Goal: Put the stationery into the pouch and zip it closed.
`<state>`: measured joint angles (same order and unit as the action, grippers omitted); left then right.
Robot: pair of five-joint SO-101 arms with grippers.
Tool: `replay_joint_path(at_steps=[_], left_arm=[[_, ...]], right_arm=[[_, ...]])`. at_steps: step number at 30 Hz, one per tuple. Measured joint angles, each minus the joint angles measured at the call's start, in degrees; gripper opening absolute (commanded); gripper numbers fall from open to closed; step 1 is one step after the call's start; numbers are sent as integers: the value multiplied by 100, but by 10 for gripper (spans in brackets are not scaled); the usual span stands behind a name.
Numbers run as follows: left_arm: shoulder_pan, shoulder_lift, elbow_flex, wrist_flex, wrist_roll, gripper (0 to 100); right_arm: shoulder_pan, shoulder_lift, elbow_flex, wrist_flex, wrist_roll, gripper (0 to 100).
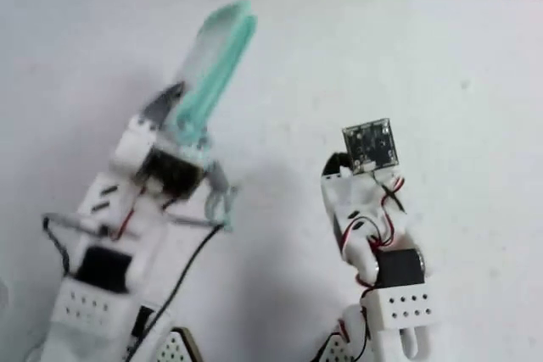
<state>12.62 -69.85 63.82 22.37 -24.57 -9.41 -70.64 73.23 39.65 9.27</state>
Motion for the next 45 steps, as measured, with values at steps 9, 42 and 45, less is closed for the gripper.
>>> replay_joint_path(at_steps=[9, 42, 45], left_arm=[[607, 4360, -1952, -554, -316, 24], [2031, 7763, -5776, 3051, -62, 316], [1881, 8273, -6330, 3270, 202, 317]], right_arm=[[1055, 0, 149, -492, -897, 24], [1600, 0, 536, -1152, -1653, 233], [1582, 0, 536, -1152, -1670, 234]])
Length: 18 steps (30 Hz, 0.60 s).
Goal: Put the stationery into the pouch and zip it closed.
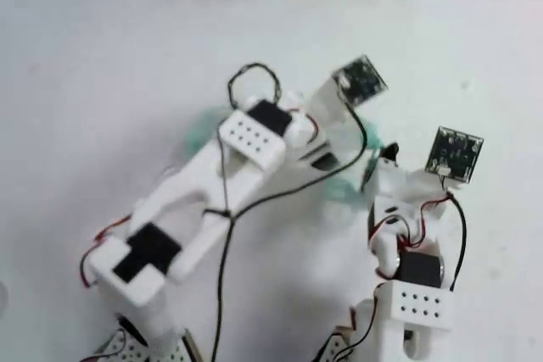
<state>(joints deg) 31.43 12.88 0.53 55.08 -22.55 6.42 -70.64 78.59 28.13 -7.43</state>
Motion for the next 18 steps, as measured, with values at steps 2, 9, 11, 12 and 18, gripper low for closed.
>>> replay_joint_path(at_steps=[2, 9, 11, 12, 18], left_arm=[[-18, 281, -343, 501, 88, 317], [132, 712, -1495, 1152, 457, 315], [149, 712, -1829, 1618, 466, 312], [185, 712, -1969, 1873, 484, 312], [-9, 26, -2963, 3367, 484, 166]], right_arm=[[-9, 0, 0, 0, 0, 234], [0, 0, 0, 0, 0, 234], [88, 0, 0, 0, 0, 233], [105, 0, 0, 0, 0, 233], [79, 0, 0, 0, 0, 88]])
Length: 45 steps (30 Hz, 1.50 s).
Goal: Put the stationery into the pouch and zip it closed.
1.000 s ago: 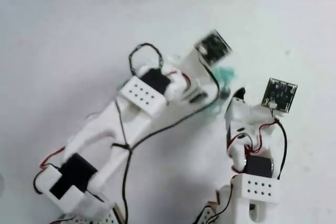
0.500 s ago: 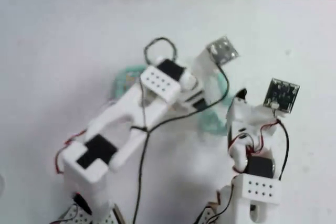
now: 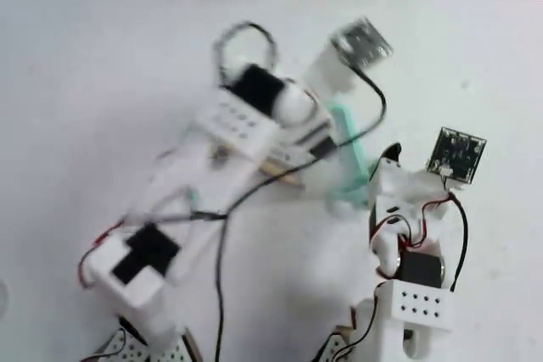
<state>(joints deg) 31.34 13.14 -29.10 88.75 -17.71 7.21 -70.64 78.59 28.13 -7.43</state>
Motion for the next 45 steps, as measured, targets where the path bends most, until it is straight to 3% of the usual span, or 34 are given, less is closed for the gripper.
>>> replay_joint_path(at_steps=[5, 14, 18, 24, 33, 38, 45], left_arm=[[-1099, -1073, -712, 747, 0, 15], [-3270, -2330, -114, 1319, 53, 24], [-3376, -3666, 35, 1345, 440, 28], [-3182, -6787, 527, 1099, 730, 28], [-3147, -9723, 3279, 1020, 730, 28], [-3165, -11657, 4422, 985, 730, 28], [-3156, -11754, 6980, -44, 730, 28]], right_arm=[[-9, 0, 0, 0, 53, 46], [-580, -9, 18, 26, 721, 45], [-1231, -35, -360, 774, 1363, 46], [-2048, -35, -2136, 2760, 2295, 49], [-2136, -343, -5240, 5257, 2426, 49], [-2154, -1248, -5644, 5802, 2426, 50], [-2136, -3174, -5741, 5556, 2426, 50]])
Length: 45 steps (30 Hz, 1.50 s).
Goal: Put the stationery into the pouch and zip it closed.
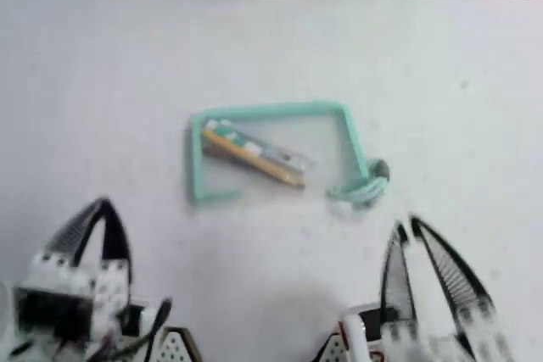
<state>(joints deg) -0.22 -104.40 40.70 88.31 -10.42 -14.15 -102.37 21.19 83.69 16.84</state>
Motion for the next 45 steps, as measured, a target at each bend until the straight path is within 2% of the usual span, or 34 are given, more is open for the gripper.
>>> replay_joint_path(at_steps=[6, 11, 19, 27, 33, 41, 45], left_arm=[[-9, 18, 2136, -1477, -9, 28], [-545, 18, 3525, -2690, -9, 28], [-1143, 123, 5582, -4334, -9, 28], [-1143, 141, 5662, -4360, -9, 28], [-1143, 141, 5662, -3332, -9, 28], [-1143, 141, 5662, -2224, -44, 28], [-1143, 132, 5662, -1644, -1134, 26]], right_arm=[[-26, -97, 158, 185, 0, 50], [0, -105, 826, 220, 0, 50], [0, -105, 2875, 62, 18, 50], [-9, -88, 5749, -1635, 26, 50], [-26, -18, 7429, -3051, 26, 49], [-35, -18, 7516, -3270, 26, 45], [-35, -26, 7516, -2690, 26, 46]])
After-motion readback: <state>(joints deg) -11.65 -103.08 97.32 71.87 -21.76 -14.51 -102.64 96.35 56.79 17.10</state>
